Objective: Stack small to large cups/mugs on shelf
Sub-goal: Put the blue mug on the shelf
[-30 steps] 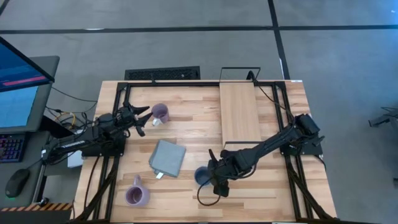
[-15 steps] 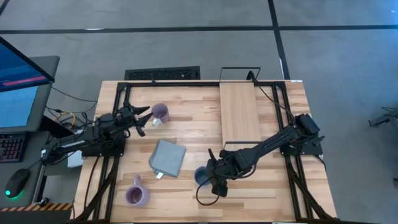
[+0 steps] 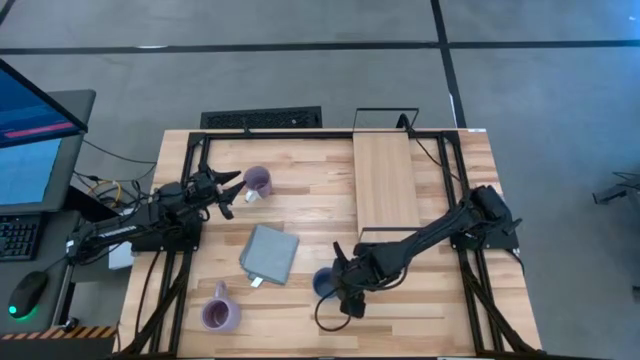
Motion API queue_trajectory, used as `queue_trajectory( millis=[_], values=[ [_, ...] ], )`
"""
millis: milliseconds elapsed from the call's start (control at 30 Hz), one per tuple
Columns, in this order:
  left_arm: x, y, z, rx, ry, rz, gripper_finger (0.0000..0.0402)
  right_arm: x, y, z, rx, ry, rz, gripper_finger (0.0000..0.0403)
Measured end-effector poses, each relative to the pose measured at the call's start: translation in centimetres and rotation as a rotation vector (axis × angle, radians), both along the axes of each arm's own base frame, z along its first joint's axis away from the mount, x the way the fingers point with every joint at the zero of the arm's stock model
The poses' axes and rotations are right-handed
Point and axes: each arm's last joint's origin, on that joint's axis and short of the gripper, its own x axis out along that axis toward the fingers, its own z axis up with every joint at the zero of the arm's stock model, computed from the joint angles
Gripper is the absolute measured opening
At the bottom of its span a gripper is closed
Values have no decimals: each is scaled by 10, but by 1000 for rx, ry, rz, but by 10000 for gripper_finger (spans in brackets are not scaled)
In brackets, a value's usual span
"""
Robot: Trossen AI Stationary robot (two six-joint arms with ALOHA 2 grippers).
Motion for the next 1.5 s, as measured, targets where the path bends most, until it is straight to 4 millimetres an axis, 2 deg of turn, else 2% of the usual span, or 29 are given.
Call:
queue_trajectory(
  millis=[200,367,833,1233,1500],
  values=[
    [0,0,0,-1,3,0,164,-1,2,0,-6,-7,3,237],
    [0,0,0,-2,6,0,164,0,2,-1,-6,-14,10,211],
    [0,0,0,1,8,0,164,1,2,0,-28,-30,56,57],
    [0,0,0,1,8,0,164,2,2,2,-56,-35,77,57],
    [0,0,0,2,8,0,164,14,-6,35,-149,-83,150,57]
  ],
)
